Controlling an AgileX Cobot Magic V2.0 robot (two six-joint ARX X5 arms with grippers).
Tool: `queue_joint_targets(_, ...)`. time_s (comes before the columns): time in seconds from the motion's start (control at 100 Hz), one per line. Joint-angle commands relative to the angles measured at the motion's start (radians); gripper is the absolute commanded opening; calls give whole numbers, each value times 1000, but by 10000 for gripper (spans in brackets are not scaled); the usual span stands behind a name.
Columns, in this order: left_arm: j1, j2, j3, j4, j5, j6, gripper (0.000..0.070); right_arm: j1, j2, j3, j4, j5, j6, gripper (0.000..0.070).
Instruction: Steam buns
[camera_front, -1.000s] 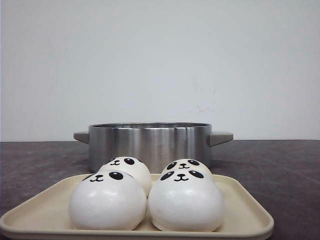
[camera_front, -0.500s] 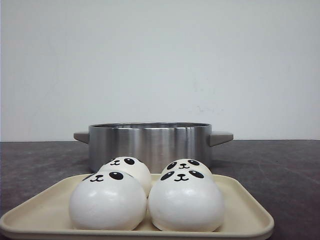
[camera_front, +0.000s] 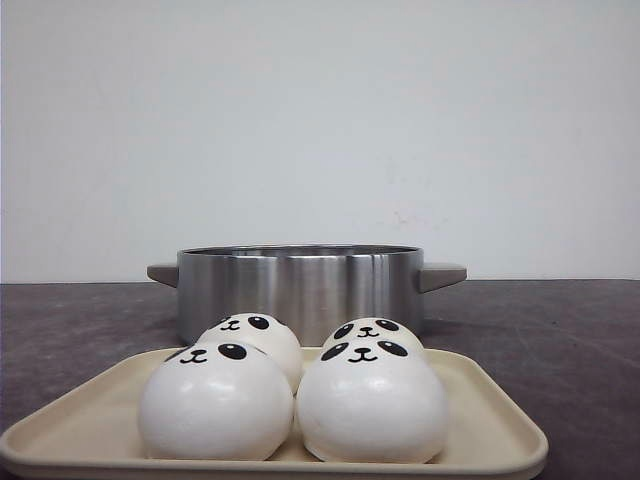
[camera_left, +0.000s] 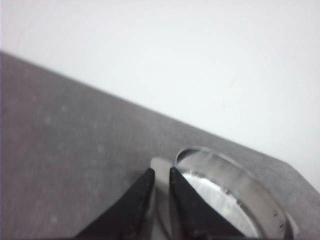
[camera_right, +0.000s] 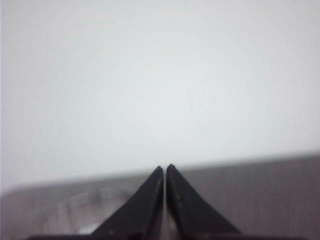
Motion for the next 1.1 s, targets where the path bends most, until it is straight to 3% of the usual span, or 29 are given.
queue_joint_targets(0.0,2,33,66,5,3,76,13,-1,0,-1,100,56,91,6)
queue_joint_targets(0.11,2,130,193,-13,11,188,13,-1,0,13,213,191,198,5)
queue_joint_targets(0.18,2,209,278,-21,38,239,13,-1,0,63,191,210,265,5)
queue_joint_targets(0.27,1,326,387,-38,77,261,13,-1,14,176,57,146,278,5)
queue_joint_targets(0.35,0,431,473,-40,124,257,13,-1,62,296,-59,30,269,5)
queue_joint_targets(0.48,-11,574,588,-60,173,251,13,-1,177,448,-90,-170,247,5)
queue_joint_targets(0.61,-27,650,638,-54,238,192,18,-1,238,516,-105,-203,275,5)
queue_joint_targets(0.69,-31,668,638,-74,256,139,23,-1,276,559,-227,-219,264,4)
queue_joint_targets(0.86,-69,678,638,-122,256,190,22,0,436,747,-580,-207,28,10)
queue_joint_targets(0.9,-79,678,638,-127,255,218,23,3,484,800,-621,-208,-19,49)
queue_joint_targets(0.99,-95,682,638,-139,255,266,67,15,597,924,-693,-207,-69,258)
queue_joint_targets(1.04,-102,687,638,-144,255,267,199,30,661,993,-736,-208,-70,377)
queue_joint_targets(1.09,-108,694,638,-150,255,263,387,54,721,1060,-787,-208,-71,421)
